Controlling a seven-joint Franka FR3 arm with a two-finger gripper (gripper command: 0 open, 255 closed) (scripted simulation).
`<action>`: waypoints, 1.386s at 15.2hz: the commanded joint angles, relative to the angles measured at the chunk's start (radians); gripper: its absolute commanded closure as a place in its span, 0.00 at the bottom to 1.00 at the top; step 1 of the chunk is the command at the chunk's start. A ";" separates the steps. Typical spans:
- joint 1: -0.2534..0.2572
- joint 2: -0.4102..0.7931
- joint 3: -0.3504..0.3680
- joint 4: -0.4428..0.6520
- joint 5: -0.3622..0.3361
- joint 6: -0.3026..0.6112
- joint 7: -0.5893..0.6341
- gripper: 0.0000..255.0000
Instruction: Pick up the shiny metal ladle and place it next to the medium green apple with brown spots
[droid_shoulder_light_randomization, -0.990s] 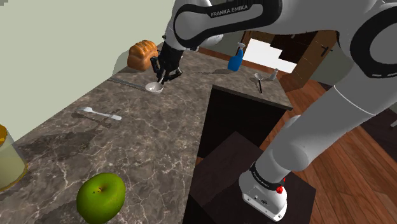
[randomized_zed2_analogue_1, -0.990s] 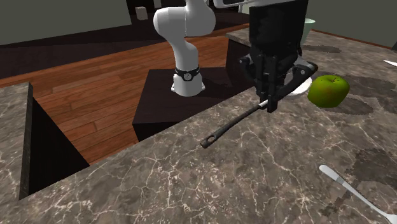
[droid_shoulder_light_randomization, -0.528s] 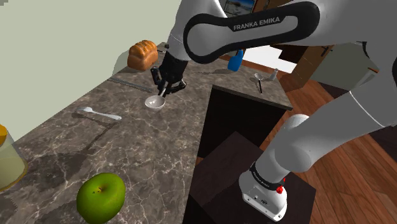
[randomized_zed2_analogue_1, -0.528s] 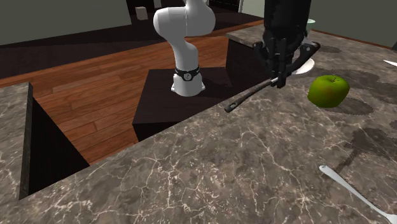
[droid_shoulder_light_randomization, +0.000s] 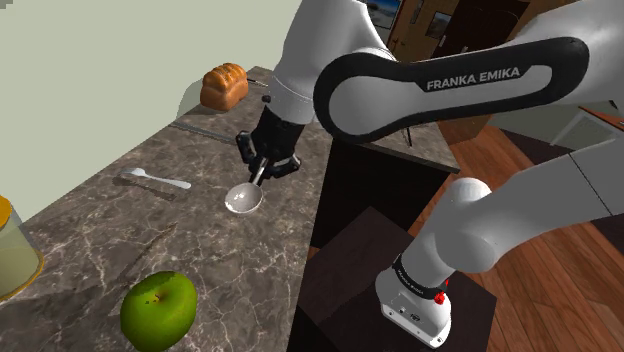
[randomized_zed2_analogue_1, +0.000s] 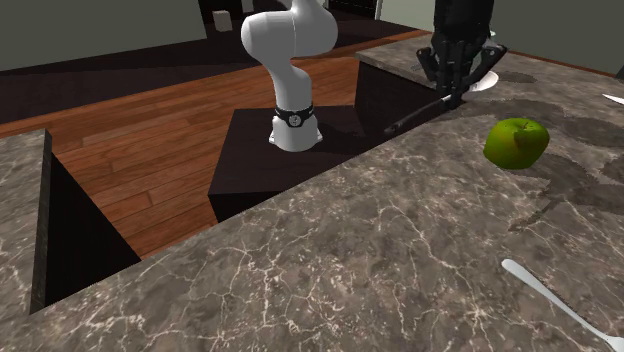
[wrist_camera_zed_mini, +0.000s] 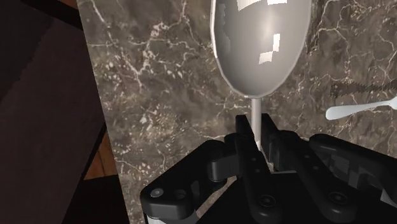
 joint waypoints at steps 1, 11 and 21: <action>0.025 -0.037 0.029 -0.023 0.019 -0.008 0.041 1.00; 0.151 -0.154 0.206 -0.046 0.109 -0.063 0.276 1.00; 0.152 -0.093 0.262 -0.140 0.138 0.091 0.277 1.00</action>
